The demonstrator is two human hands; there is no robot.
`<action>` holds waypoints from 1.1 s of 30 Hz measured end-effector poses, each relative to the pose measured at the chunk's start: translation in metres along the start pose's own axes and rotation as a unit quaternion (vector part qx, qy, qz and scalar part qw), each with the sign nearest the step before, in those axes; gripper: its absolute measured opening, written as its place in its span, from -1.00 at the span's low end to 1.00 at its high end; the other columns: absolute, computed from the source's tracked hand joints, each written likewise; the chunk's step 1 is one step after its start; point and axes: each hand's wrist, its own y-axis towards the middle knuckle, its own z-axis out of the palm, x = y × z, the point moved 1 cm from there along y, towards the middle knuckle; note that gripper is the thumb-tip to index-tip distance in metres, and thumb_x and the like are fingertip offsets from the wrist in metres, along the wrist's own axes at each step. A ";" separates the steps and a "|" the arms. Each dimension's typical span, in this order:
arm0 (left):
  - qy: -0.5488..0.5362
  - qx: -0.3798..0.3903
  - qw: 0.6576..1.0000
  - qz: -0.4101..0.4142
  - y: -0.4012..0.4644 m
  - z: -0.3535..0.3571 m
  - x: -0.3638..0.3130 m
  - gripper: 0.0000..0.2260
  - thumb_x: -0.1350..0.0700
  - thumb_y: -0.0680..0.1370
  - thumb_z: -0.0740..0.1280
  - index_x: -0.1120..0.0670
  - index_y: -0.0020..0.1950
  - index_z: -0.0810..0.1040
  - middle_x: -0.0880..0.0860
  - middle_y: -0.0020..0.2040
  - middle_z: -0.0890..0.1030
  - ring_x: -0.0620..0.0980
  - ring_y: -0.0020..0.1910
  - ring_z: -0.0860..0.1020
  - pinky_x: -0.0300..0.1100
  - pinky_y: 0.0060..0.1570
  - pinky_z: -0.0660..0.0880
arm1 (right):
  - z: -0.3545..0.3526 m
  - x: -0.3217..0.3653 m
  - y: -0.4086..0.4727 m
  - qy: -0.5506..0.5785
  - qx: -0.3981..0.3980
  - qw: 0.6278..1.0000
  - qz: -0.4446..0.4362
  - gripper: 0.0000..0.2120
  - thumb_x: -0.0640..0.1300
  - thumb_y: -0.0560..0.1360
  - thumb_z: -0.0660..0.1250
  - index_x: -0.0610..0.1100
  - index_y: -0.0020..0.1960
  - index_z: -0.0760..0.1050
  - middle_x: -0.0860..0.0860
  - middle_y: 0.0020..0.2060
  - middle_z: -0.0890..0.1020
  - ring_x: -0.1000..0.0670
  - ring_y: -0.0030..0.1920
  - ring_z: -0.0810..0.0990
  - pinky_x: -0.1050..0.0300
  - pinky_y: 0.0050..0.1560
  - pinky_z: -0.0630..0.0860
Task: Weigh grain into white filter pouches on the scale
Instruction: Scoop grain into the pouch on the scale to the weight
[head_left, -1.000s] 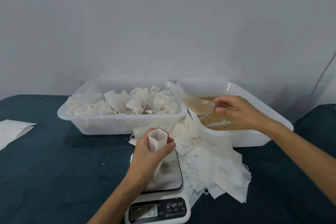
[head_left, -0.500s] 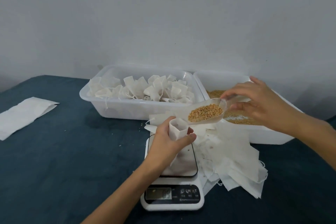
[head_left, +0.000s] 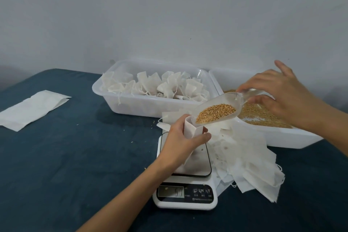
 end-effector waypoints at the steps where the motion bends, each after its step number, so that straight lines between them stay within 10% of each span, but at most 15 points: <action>1: 0.000 -0.001 1.000 0.001 0.000 0.000 0.000 -0.74 0.21 0.52 0.55 0.10 0.16 0.60 0.01 -0.02 0.74 -0.16 -0.09 0.66 -0.30 -0.10 0.57 | -0.001 0.001 0.000 -0.005 0.002 1.000 -0.003 -0.72 -0.24 0.49 0.47 -0.02 0.17 0.64 0.06 0.01 0.65 -0.11 0.14 0.58 -0.25 0.56 -0.06; 33: -0.008 -0.005 1.000 -0.006 0.002 -0.001 0.001 -0.65 0.23 0.50 0.57 0.09 0.23 0.58 -0.10 0.05 0.75 -0.22 -0.01 0.70 -0.41 -0.09 0.53 | 0.000 0.005 -0.003 -0.059 -0.020 0.997 -0.043 -0.69 -0.29 0.44 0.50 -0.07 0.15 0.64 -0.01 -0.02 0.67 -0.22 0.09 0.60 -0.33 0.52 -0.03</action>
